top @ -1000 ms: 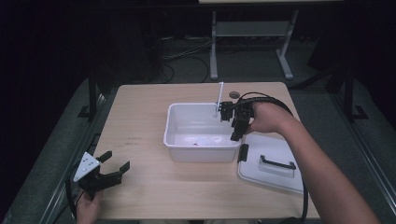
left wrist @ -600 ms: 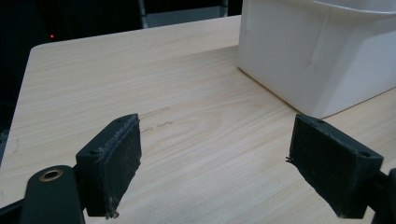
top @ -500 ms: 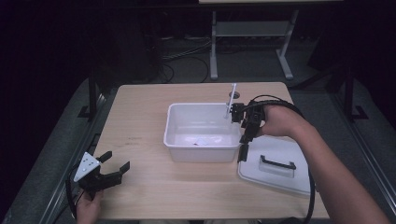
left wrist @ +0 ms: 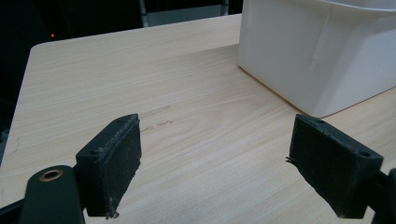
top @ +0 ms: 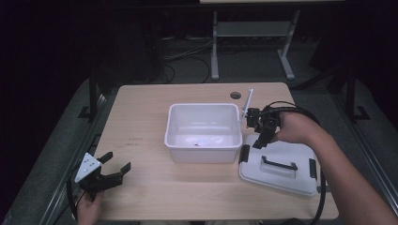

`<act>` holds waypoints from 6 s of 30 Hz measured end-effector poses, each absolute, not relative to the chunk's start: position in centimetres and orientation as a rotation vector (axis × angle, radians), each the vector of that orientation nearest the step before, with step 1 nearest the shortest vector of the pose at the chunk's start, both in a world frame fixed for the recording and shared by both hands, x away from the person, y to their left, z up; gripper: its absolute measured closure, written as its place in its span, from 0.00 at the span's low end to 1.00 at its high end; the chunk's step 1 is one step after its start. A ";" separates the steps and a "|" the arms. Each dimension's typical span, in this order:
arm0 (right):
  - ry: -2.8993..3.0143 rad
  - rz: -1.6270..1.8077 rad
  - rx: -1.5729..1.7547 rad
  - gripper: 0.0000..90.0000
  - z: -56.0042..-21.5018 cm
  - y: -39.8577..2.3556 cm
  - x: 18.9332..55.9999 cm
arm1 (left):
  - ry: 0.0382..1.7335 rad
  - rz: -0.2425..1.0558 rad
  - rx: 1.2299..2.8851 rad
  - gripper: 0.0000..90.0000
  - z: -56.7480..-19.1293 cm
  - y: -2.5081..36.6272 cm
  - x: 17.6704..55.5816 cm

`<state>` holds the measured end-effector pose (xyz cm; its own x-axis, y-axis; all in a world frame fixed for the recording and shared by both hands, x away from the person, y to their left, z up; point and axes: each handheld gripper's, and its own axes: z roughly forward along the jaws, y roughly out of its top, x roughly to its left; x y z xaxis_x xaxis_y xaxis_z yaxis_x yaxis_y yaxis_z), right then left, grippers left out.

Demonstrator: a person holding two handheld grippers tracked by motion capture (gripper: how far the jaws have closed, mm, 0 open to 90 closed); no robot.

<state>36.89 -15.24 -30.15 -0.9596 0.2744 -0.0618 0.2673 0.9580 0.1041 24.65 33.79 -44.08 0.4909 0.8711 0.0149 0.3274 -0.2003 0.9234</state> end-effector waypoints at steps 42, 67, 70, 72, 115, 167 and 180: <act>3.059 0.200 0.551 0.44 -36.1 -21.1 34.5 | 1.020 0.703 1.762 0.18 -44.1 33.8 24.6; 3.078 0.179 0.569 0.57 -39.6 -22.9 33.8 | 1.020 0.703 1.766 0.18 -44.1 33.7 24.7; 3.080 0.173 0.573 0.60 -39.8 -23.0 33.8 | 1.021 0.703 1.764 0.18 -44.2 33.7 24.7; 3.082 0.169 0.573 0.63 -39.9 -23.0 33.8 | 1.021 0.704 1.766 0.18 -44.1 33.7 24.7; 3.050 0.105 0.587 0.84 -38.4 -23.6 35.4 | 1.028 0.707 1.758 0.18 -44.1 34.0 24.7; 3.060 0.097 0.505 0.93 -38.0 -23.9 36.1 | 1.029 0.709 1.757 0.18 -44.1 33.9 24.6; 3.029 0.099 0.482 0.93 -35.5 -24.6 35.5 | 1.026 0.711 1.763 0.18 -44.1 33.9 24.6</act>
<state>35.49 -24.58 -35.55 -0.9480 0.3122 -0.0613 0.3075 0.9486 0.0753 24.64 33.90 -44.12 0.4805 0.8767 0.0228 0.3296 -0.2046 0.9217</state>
